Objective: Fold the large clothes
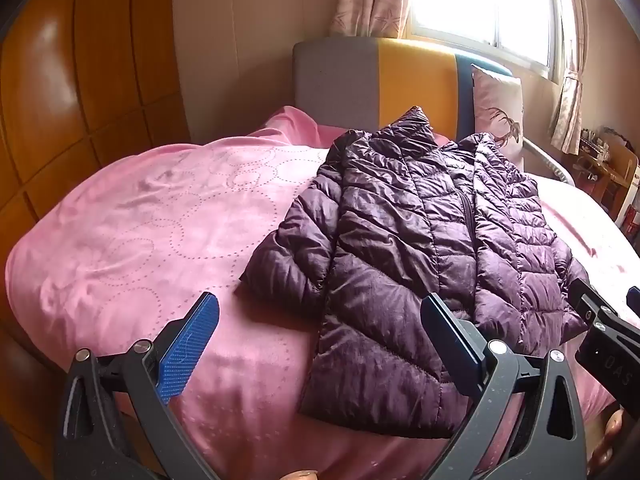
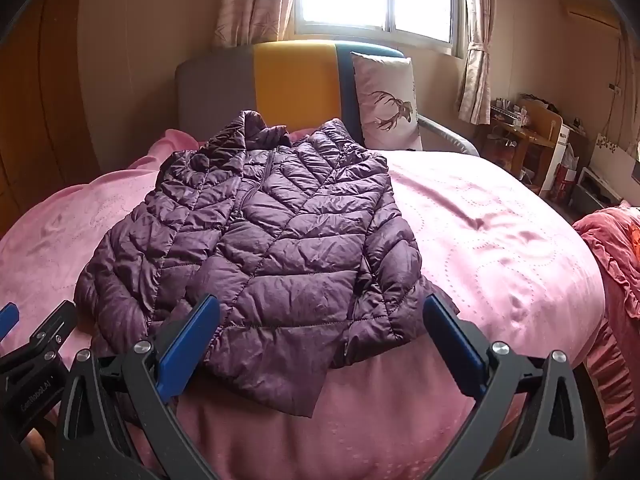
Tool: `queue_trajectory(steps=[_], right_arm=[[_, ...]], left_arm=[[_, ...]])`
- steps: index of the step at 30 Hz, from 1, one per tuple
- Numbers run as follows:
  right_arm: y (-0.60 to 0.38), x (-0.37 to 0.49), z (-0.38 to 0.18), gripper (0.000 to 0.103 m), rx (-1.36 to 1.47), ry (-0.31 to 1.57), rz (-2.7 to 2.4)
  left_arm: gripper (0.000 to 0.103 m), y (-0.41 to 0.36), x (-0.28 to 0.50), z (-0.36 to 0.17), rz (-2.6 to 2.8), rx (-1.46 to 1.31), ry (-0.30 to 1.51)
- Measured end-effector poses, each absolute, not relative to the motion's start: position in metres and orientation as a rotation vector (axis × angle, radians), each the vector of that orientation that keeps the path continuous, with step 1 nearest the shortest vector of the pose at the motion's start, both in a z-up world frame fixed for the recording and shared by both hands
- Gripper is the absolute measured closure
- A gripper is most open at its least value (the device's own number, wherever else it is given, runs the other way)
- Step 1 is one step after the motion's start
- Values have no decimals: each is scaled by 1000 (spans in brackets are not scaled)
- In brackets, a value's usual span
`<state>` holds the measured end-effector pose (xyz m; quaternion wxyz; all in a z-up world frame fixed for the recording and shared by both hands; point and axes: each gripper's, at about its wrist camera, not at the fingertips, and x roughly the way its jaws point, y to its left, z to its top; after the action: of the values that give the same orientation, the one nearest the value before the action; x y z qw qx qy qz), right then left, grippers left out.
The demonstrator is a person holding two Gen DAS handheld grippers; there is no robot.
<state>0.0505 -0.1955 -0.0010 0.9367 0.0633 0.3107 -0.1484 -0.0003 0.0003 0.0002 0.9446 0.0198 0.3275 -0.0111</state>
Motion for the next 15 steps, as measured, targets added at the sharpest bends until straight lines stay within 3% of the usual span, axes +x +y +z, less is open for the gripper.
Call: queue_trajectory(steps=[15], right_arm=[[-192,50,4,2,113,635,-310]], left_arm=[[3,-1,-2,-3,-21,51,671]])
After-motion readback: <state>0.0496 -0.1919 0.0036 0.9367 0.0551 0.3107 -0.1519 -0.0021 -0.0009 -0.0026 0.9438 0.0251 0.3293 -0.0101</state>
